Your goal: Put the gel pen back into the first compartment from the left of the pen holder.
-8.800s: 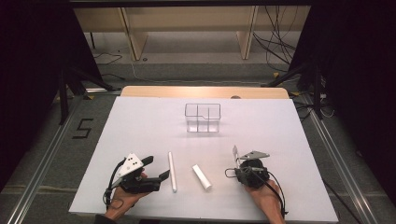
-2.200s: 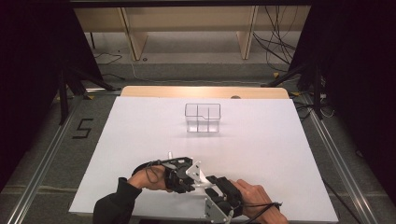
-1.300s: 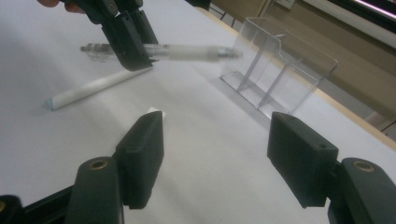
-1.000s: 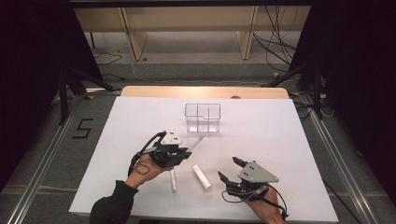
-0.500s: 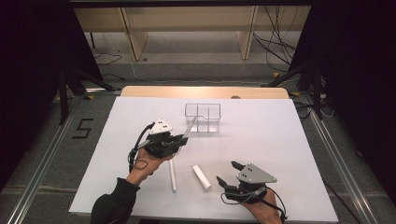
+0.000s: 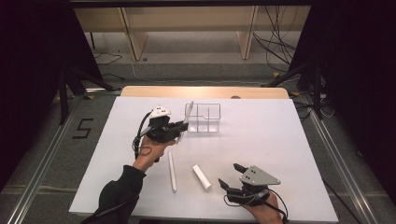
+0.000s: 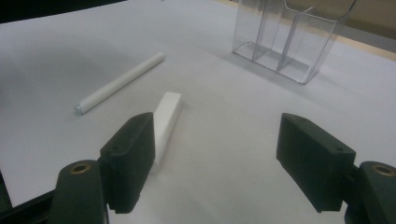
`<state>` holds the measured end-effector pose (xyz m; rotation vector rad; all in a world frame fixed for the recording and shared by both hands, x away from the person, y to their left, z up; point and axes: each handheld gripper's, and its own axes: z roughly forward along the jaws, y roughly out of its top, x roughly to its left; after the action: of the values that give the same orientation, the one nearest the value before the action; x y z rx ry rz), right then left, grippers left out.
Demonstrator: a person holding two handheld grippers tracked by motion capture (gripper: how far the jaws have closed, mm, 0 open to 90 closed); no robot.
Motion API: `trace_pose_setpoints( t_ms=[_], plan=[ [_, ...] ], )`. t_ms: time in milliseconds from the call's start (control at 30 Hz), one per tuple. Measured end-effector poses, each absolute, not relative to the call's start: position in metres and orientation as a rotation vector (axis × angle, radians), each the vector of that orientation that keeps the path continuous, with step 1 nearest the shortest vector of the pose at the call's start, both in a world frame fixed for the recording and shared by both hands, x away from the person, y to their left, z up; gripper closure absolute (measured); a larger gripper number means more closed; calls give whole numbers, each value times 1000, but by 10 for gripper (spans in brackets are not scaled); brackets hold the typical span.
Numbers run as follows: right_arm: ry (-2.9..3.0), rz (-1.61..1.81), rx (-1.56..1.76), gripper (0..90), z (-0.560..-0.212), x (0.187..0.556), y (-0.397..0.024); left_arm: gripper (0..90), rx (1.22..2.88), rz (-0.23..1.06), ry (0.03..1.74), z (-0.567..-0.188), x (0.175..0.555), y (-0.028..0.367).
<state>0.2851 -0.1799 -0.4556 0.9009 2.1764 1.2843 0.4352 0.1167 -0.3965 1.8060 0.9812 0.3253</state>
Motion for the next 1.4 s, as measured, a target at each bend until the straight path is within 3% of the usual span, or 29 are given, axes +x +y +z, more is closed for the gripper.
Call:
trace_pose_setpoints(
  t_ms=[567,1400],
  plan=[
    [2173,1305,930,258,-458,282,-185,785,1752,370,1003,-385,482,108],
    [2178,1328,959,207,-460,282,-188,785,1664,434,1073,-376,519,101]
  ],
)
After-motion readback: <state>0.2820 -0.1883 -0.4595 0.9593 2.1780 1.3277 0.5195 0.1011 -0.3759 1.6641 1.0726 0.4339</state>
